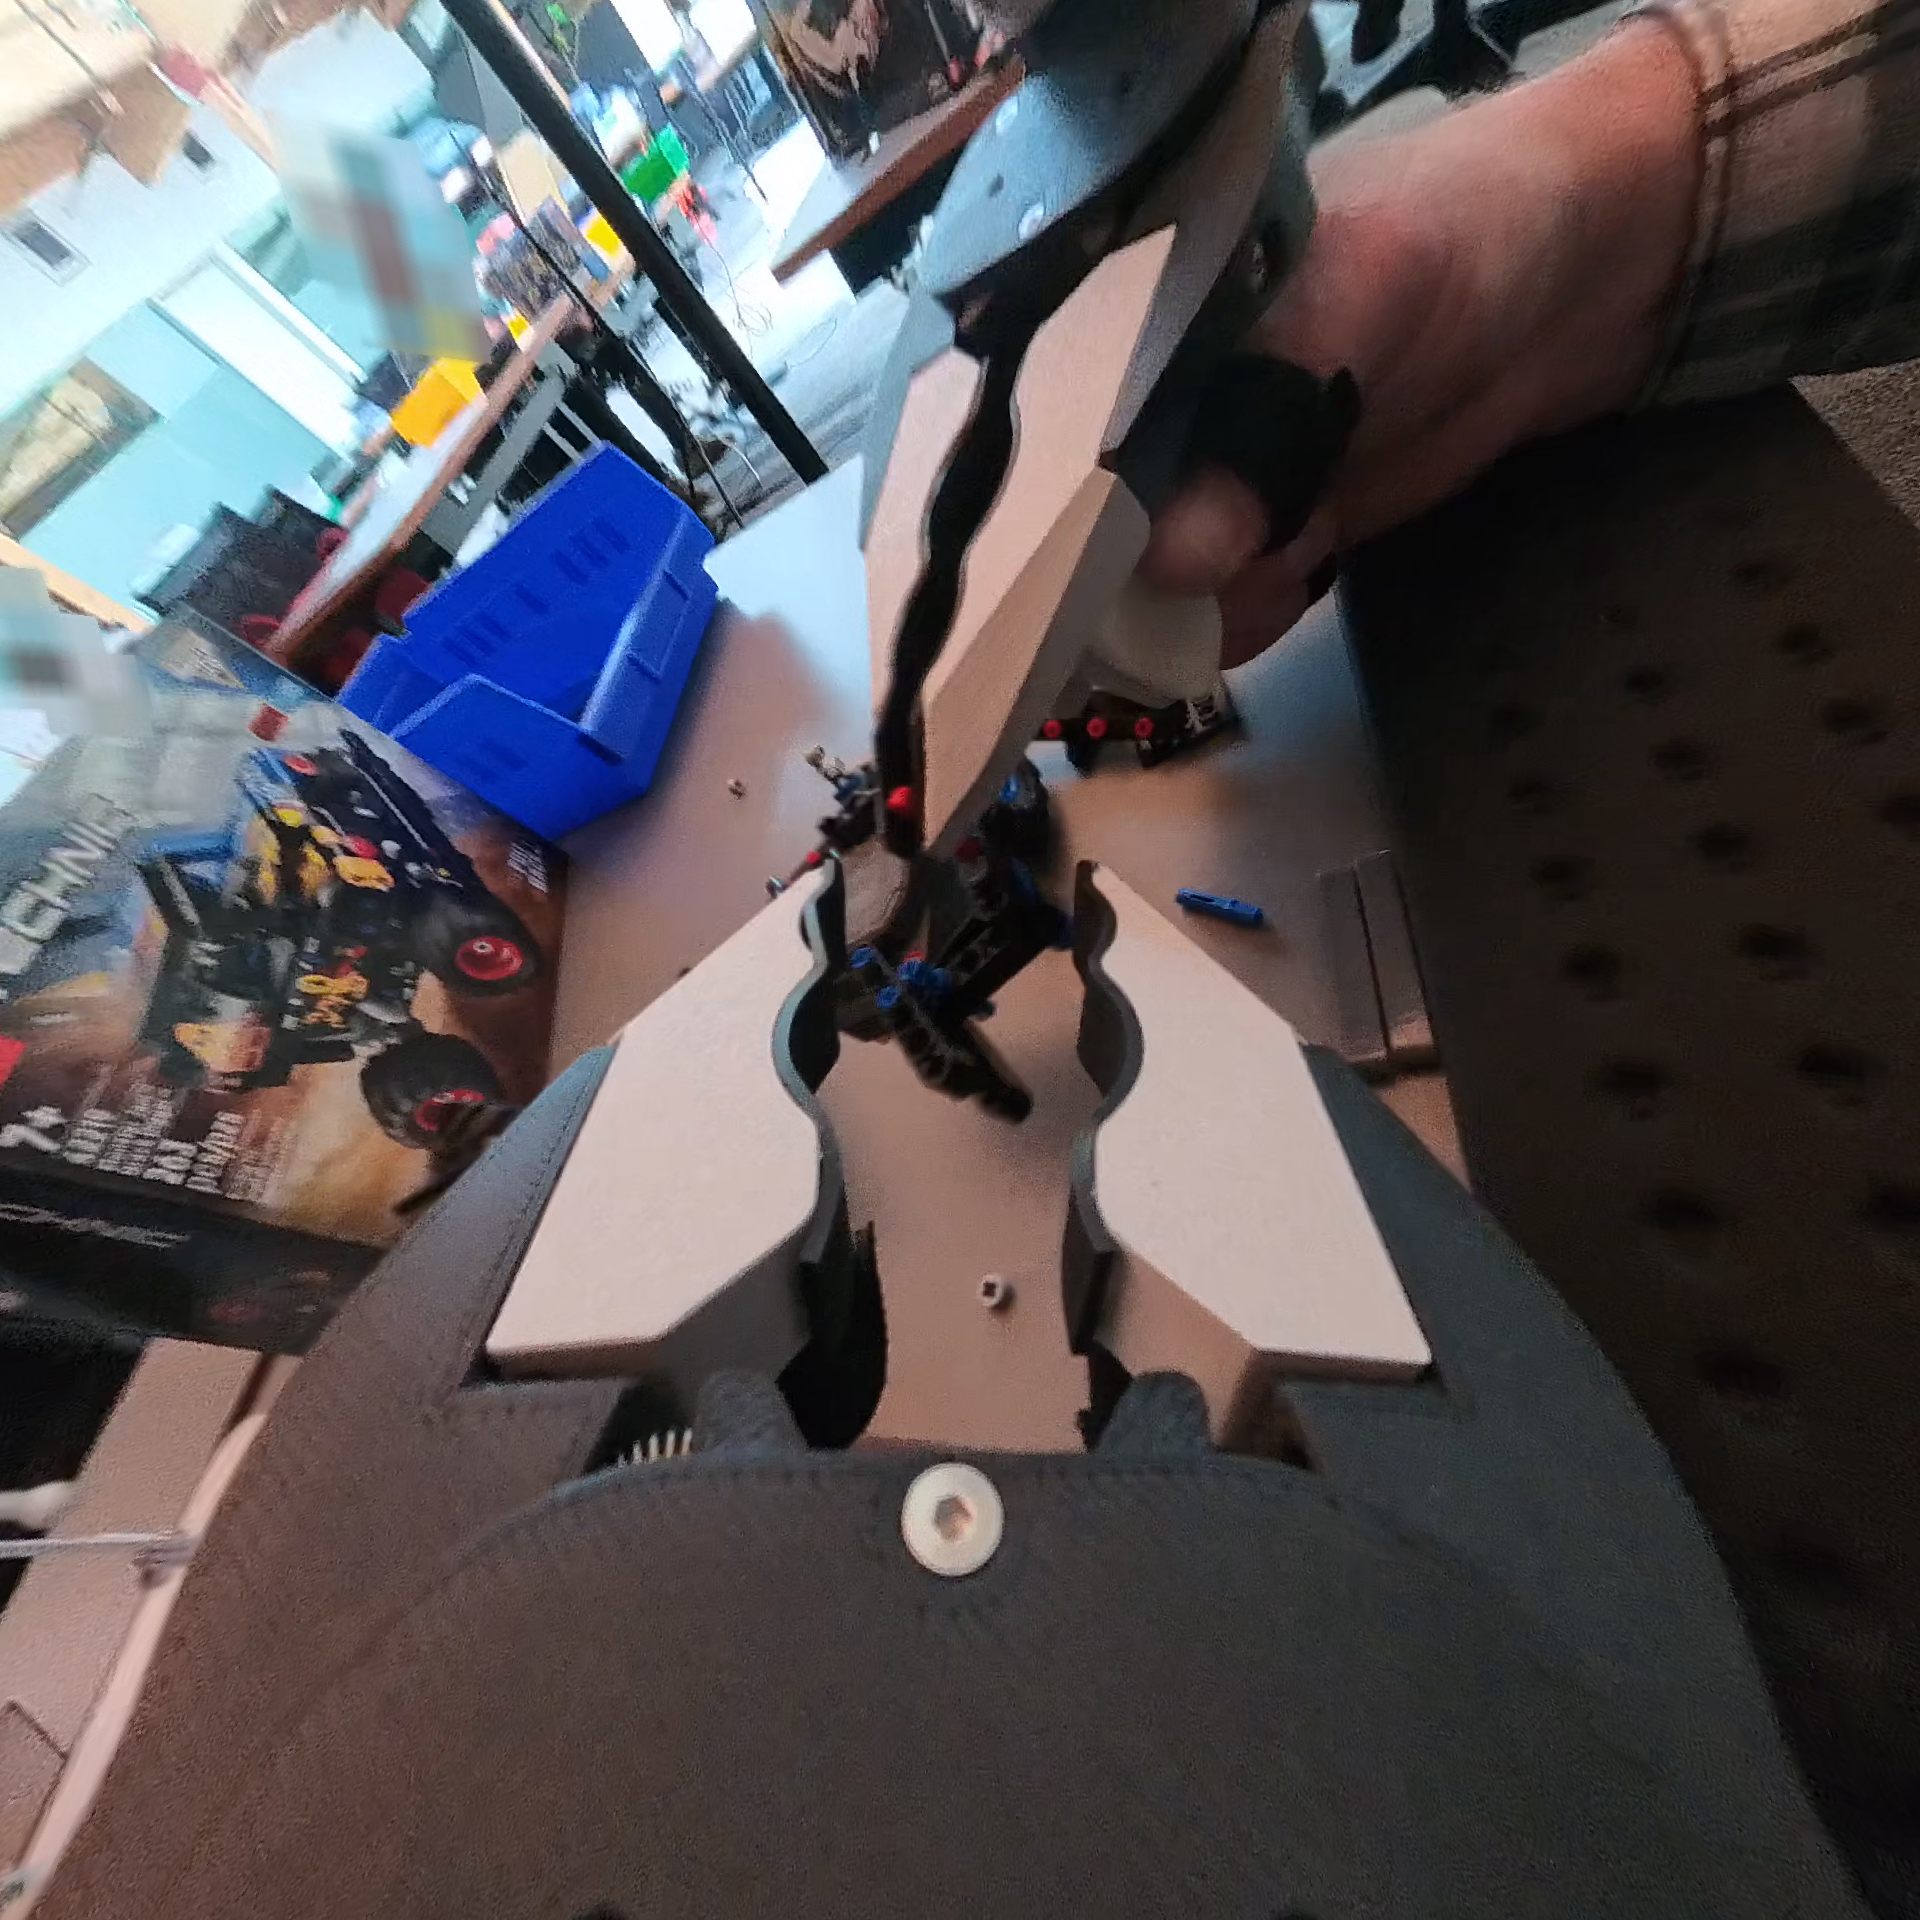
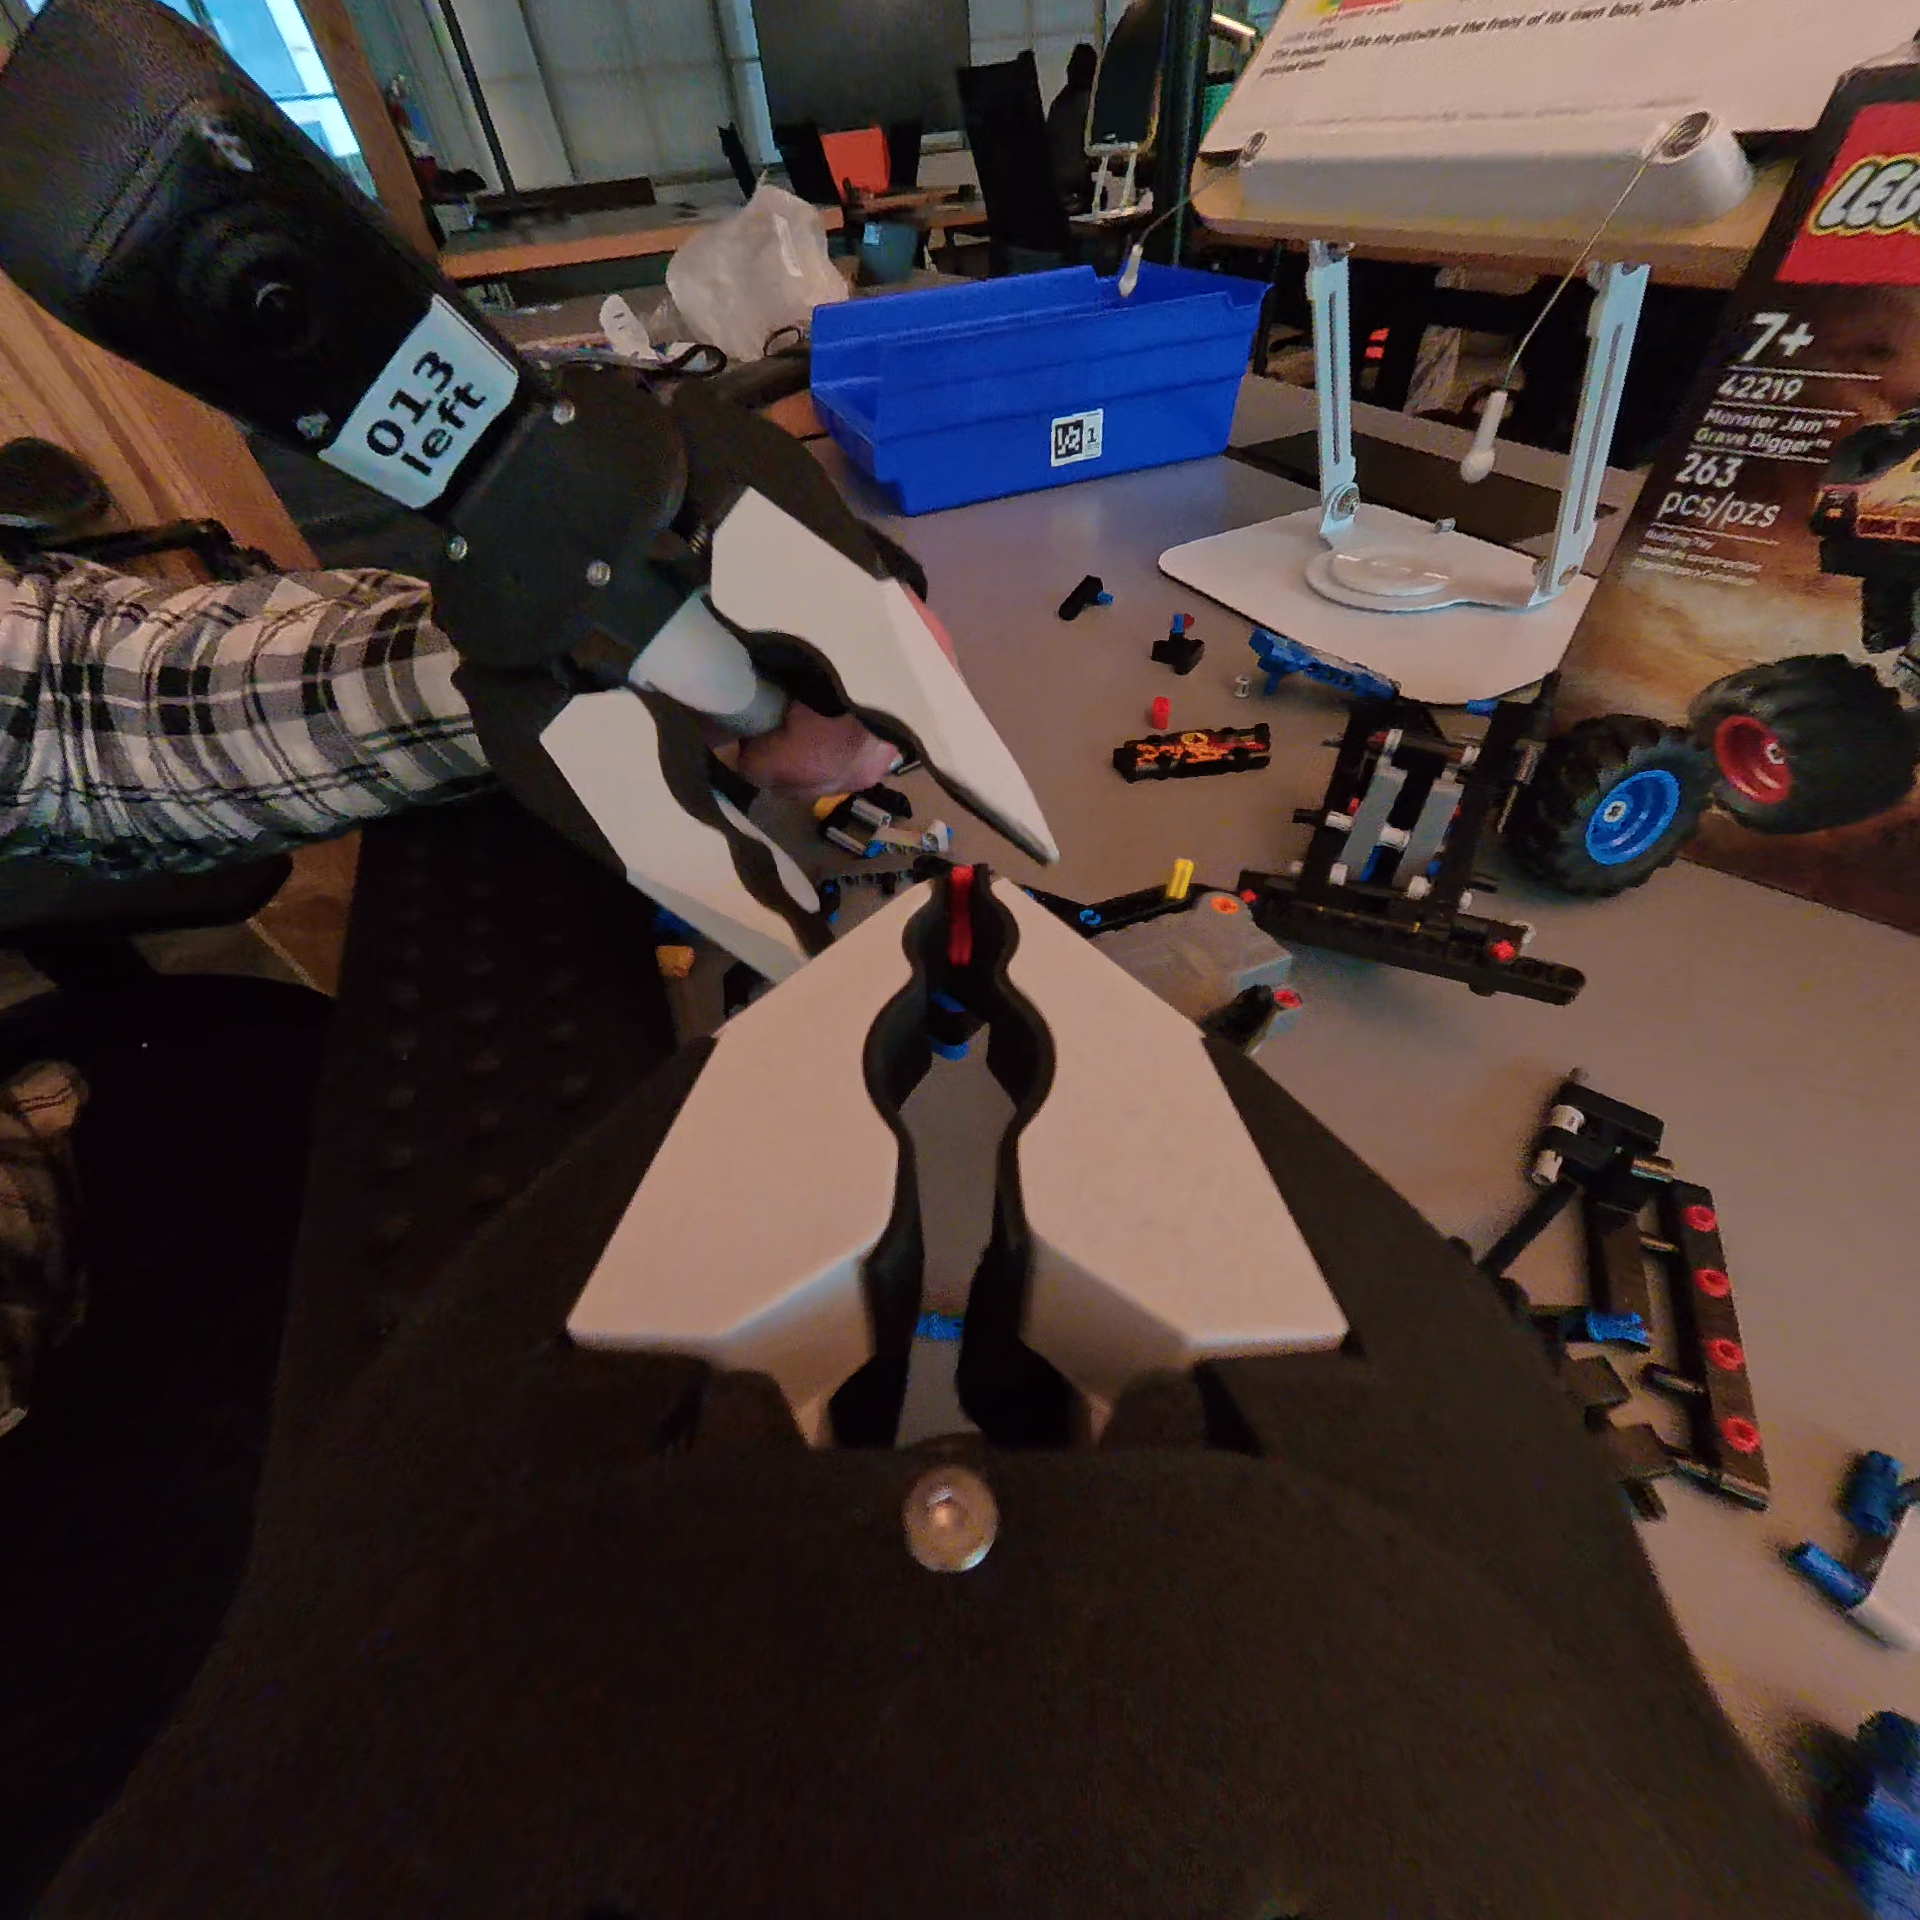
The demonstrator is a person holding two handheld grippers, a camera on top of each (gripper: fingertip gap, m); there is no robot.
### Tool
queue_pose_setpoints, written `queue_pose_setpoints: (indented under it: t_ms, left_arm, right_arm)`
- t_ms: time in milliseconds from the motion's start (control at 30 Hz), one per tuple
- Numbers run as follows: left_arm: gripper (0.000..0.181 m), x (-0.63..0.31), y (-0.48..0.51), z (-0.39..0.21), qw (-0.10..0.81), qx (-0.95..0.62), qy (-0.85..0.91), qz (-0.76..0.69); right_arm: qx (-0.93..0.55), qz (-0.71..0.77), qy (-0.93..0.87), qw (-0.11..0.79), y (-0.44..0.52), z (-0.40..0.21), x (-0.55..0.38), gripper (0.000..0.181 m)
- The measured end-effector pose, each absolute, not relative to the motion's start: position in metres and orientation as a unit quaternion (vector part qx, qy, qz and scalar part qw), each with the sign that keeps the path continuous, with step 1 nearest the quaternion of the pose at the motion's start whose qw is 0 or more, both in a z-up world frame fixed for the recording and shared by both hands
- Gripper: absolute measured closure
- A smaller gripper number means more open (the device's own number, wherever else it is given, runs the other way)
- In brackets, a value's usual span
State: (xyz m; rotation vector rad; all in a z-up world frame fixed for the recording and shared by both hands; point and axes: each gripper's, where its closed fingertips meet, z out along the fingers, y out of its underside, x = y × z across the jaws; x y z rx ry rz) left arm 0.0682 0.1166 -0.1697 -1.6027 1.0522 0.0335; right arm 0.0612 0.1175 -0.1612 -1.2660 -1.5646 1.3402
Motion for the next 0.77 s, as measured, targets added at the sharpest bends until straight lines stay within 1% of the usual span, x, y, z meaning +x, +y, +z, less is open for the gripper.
queue_pose_setpoints:
  t_ms: [33, 67, 233, 267, 300, 367, 433, 733, 767]
  left_arm:
    - [0.141, 0.071, 0.119, -0.176, 0.566, -0.693, 0.447, 0.013]
    - [0.148, 0.072, 0.123, -0.18, 0.563, -0.7, 0.439, 0.018]
    - [0.154, 0.071, 0.131, -0.184, 0.569, -0.717, 0.403, -0.024]
    - [0.167, 0.074, 0.129, -0.189, 0.557, -0.721, 0.41, -0.036]
    - [0.168, 0.074, 0.131, -0.187, 0.566, -0.719, 0.402, -0.028]
    - [0.169, 0.071, 0.132, -0.183, 0.575, -0.712, 0.404, -0.007]
    - [0.168, 0.073, 0.134, -0.185, 0.57, -0.72, 0.394, -0.026]
    - [0.166, 0.077, 0.14, -0.196, 0.545, -0.741, 0.39, -0.024]
    - [0.17, 0.08, 0.138, -0.196, 0.547, -0.738, 0.394, -0.029]
  right_arm:
    - [-0.487, 0.518, -0.604, 0.36, 0.116, -0.159, 0.059, 0.18]
    - [-0.483, 0.523, -0.601, 0.363, 0.113, -0.156, 0.058, 0.181]
    - [-0.493, 0.486, -0.602, 0.397, 0.113, -0.158, 0.051, 0.181]
    - [-0.491, 0.486, -0.605, 0.396, 0.11, -0.158, 0.05, 0.181]
    - [-0.492, 0.481, -0.601, 0.407, 0.11, -0.157, 0.049, 0.181]
    - [-0.489, 0.484, -0.595, 0.415, 0.11, -0.154, 0.047, 0.181]
    - [-0.492, 0.482, -0.589, 0.422, 0.112, -0.152, 0.047, 0.181]
    - [-0.498, 0.499, -0.577, 0.411, 0.115, -0.152, 0.047, 0.181]
    - [-0.488, 0.512, -0.573, 0.414, 0.112, -0.147, 0.046, 0.181]
